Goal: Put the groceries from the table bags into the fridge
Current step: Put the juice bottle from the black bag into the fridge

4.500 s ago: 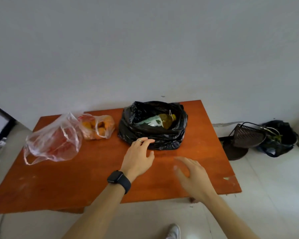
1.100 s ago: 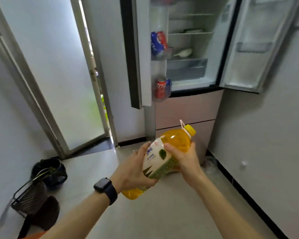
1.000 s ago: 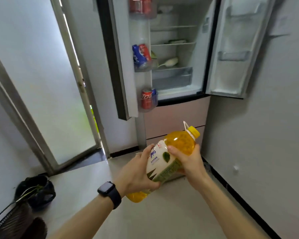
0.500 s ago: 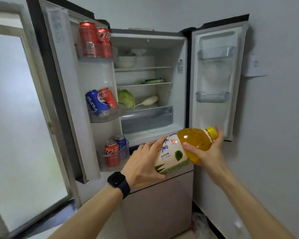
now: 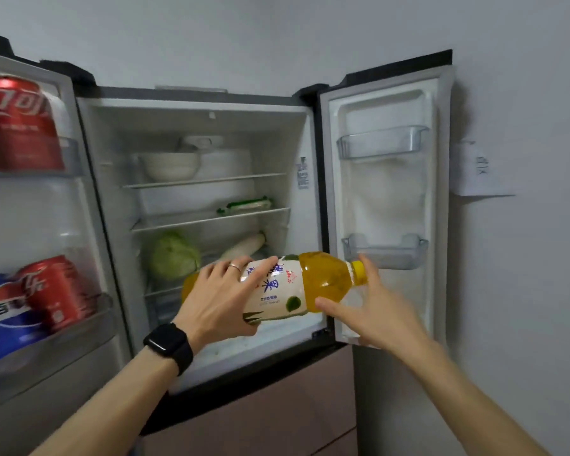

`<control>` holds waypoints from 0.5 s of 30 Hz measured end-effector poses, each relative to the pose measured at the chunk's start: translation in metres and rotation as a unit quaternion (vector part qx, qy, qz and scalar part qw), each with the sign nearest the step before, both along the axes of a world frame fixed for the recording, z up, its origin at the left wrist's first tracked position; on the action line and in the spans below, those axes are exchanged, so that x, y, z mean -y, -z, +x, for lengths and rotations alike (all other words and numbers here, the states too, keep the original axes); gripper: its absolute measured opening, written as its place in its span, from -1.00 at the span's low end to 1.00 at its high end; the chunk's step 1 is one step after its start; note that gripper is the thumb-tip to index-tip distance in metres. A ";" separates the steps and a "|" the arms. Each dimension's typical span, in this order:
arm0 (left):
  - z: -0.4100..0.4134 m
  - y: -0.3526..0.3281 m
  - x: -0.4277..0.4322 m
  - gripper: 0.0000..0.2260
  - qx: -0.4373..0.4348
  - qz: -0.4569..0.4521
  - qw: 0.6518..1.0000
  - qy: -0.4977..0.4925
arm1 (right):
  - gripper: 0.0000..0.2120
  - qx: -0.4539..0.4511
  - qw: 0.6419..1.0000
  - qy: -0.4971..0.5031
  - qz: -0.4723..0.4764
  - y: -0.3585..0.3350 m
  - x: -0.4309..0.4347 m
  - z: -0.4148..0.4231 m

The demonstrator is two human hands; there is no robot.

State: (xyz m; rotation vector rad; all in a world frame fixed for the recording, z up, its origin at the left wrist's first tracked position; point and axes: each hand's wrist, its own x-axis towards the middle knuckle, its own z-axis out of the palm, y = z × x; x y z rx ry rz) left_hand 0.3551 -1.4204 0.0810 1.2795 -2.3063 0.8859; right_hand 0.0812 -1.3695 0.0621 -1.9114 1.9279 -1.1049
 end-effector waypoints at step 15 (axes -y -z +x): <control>-0.008 -0.104 0.163 0.04 0.074 -0.145 0.987 -0.004 | 0.06 -0.180 0.925 -0.187 -0.278 -0.087 0.204 -0.030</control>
